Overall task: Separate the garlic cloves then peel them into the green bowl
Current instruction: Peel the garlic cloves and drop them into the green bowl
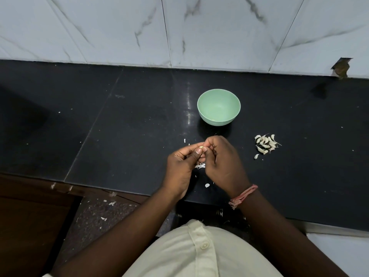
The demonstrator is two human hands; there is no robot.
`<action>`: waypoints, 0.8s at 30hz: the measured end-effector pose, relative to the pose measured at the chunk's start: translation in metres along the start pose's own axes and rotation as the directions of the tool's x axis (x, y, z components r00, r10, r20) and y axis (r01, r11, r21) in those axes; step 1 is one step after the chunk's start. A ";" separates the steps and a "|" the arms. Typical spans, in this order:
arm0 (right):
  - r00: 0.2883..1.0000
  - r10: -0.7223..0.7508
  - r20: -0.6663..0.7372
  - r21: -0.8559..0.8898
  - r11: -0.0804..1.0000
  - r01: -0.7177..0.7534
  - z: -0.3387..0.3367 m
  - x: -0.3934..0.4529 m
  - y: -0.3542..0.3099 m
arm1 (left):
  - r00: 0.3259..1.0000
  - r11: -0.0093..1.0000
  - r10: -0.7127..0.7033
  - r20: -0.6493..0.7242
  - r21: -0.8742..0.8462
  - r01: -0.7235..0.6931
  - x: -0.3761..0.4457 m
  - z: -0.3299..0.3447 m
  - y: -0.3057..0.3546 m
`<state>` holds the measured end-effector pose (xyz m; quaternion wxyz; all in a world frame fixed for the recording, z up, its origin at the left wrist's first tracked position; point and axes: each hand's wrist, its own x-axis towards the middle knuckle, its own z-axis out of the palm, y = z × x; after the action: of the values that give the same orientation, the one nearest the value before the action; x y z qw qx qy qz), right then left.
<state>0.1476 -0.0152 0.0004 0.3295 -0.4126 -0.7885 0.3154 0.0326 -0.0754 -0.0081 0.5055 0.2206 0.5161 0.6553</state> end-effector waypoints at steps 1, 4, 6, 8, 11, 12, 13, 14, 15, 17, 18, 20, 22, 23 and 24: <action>1.000 0.002 -0.005 -0.013 1.000 -0.002 0.000 0.000 0.000 | 1.000 1.000 -0.004 -0.001 -0.014 0.004 -0.001 0.002 0.000; 1.000 0.008 -0.011 -0.037 0.999 -0.008 0.003 -0.002 0.001 | 1.000 0.997 -0.031 0.008 -0.071 0.031 -0.002 0.006 0.000; 1.000 0.020 -0.008 -0.043 0.999 -0.020 0.005 -0.003 0.002 | 0.999 0.992 -0.048 0.004 -0.113 0.048 -0.003 0.008 -0.001; 1.000 0.020 0.000 -0.039 0.999 -0.020 0.007 -0.004 0.005 | 0.997 0.983 -0.076 0.018 -0.164 0.078 -0.002 0.008 -0.003; 0.999 0.022 0.027 -0.022 1.000 -0.021 0.010 -0.005 0.008 | 0.989 0.952 -0.143 0.035 -0.268 0.147 0.000 0.006 -0.005; 0.999 0.028 0.035 -0.009 1.000 -0.028 0.010 -0.006 0.008 | 0.984 0.936 -0.176 0.020 -0.306 0.174 0.001 0.006 -0.005; 0.999 0.037 0.035 0.006 0.999 -0.038 0.010 -0.008 0.008 | 0.979 0.923 -0.202 -0.002 -0.334 0.190 0.003 0.006 -0.004; 0.998 0.050 0.023 0.022 0.998 -0.051 0.010 -0.009 0.009 | 0.976 0.914 -0.218 -0.021 -0.355 0.197 0.005 0.005 -0.003; 0.998 0.069 0.001 0.042 0.997 -0.069 0.010 -0.010 0.010 | 0.974 0.908 -0.226 -0.036 -0.369 0.197 0.006 0.004 -0.001; 0.989 0.137 -0.050 0.088 0.987 -0.132 0.010 -0.009 0.014 | 0.972 0.901 -0.230 -0.050 -0.389 0.193 0.008 0.002 0.002; 0.979 0.190 -0.071 0.108 0.977 -0.182 0.010 -0.008 0.016 | 0.971 0.897 -0.233 -0.051 -0.396 0.194 0.009 0.002 0.003; 0.948 0.303 -0.101 0.156 0.946 -0.286 0.009 -0.006 0.018 | 0.969 0.888 -0.243 -0.050 -0.412 0.202 0.008 0.002 0.005; 0.925 0.363 -0.111 0.212 0.918 -0.335 0.007 -0.004 0.018 | 0.964 0.879 -0.258 -0.055 -0.427 0.211 0.008 0.004 0.006; 0.922 0.372 -0.111 0.230 0.912 -0.340 0.007 -0.003 0.018 | 0.963 0.877 -0.264 -0.060 -0.432 0.213 0.009 0.004 0.006; 0.920 0.379 -0.105 0.250 0.905 -0.344 0.007 -0.002 0.019 | 0.961 0.876 -0.267 -0.066 -0.432 0.214 0.009 0.005 0.006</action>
<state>0.1516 -0.0101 -0.0189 0.3688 -0.5343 -0.6297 0.4265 0.0304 -0.0648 -0.0031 0.5859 -0.0005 0.4162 0.6953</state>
